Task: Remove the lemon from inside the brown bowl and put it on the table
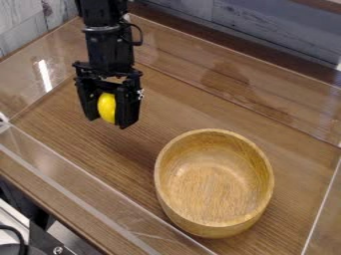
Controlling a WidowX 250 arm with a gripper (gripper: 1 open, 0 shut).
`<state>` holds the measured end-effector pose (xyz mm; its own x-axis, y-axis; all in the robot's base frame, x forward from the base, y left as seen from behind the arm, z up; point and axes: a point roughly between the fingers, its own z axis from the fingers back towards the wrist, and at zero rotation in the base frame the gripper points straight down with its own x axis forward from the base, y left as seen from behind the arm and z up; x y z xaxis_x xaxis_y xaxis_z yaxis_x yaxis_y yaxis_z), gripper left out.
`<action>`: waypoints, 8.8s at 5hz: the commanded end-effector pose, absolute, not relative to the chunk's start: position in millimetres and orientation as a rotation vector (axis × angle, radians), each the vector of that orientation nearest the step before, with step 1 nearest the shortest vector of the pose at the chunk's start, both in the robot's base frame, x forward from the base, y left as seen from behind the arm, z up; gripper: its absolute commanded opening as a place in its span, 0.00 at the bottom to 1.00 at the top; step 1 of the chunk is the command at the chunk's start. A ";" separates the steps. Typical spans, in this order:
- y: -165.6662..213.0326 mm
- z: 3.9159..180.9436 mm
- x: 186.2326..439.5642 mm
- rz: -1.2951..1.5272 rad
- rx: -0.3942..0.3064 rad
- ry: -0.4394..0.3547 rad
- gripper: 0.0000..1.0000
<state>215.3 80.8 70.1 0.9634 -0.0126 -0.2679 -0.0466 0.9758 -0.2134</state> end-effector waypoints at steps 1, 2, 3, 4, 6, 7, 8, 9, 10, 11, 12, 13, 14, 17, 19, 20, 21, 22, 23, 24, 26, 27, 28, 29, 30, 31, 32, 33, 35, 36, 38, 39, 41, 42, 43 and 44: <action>83.9 82.7 223.0 0.003 -0.199 0.221 1.00; 83.6 82.0 222.5 0.001 -0.202 0.225 1.00; 83.2 81.4 221.9 -0.002 -0.204 0.229 1.00; 82.9 80.8 221.5 -0.004 -0.207 0.232 1.00; 82.2 80.1 220.5 -0.008 -0.212 0.238 1.00; 80.9 79.1 221.1 -0.014 -0.220 0.242 1.00; 79.6 78.5 221.5 -0.020 -0.228 0.247 1.00; 78.7 77.7 221.9 -0.025 -0.236 0.250 1.00; 77.7 77.4 222.1 -0.031 -0.244 0.254 1.00; 76.8 76.9 222.2 -0.036 -0.252 0.259 1.00; 76.1 76.2 222.2 -0.042 -0.259 0.262 1.00; 75.4 75.0 222.1 -0.047 -0.265 0.266 1.00; 74.8 73.9 222.0 -0.051 -0.271 0.270 1.00; 73.8 69.8 221.7 -0.059 -0.282 0.285 1.00; 73.2 67.9 221.7 -0.066 -0.287 0.294 1.00; 72.9 67.0 221.6 -0.069 -0.289 0.299 1.00; 72.7 66.9 221.4 -0.073 -0.291 0.304 1.00; 72.6 66.9 221.4 -0.078 -0.290 0.308 1.00; 72.4 66.7 221.2 -0.082 -0.290 0.313 1.00; 72.3 67.0 221.2 -0.087 -0.290 0.317 1.00; 72.2 67.1 220.6 -0.096 -0.291 0.325 1.00; 71.9 69.8 225.4 -0.103 -0.292 0.320 1.00; 72.7 69.3 229.0 -0.110 -0.293 0.319 1.00; 73.5 68.3 232.1 -0.115 -0.293 0.318 1.00; 74.5 66.2 234.2 -0.121 -0.293 0.318 1.00; 75.1 65.8 236.3 -0.126 -0.293 0.316 1.00; 75.8 65.5 238.5 -0.132 -0.294 0.315 1.00; 76.3 65.0 240.2 -0.137 -0.295 0.313 1.00; 77.7 62.7 242.2 -0.146 -0.299 0.314 1.00; 78.3 61.5 242.9 -0.150 -0.300 0.314 1.00; 79.7 59.4 244.3 -0.157 -0.302 0.311 1.00; 80.5 58.7 245.0 -0.160 -0.303 0.309 1.00; 81.9 57.2 246.1 -0.167 -0.305 0.306 1.00; 82.6 56.5 246.5 -0.170 -0.306 0.305 1.00; 83.1 57.0 247.1 -0.174 -0.308 0.302 1.00; 83.7 56.7 247.4 -0.176 -0.309 0.300 1.00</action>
<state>238.7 78.6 47.6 0.9258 -0.2258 -0.3031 0.1134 0.9309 -0.3472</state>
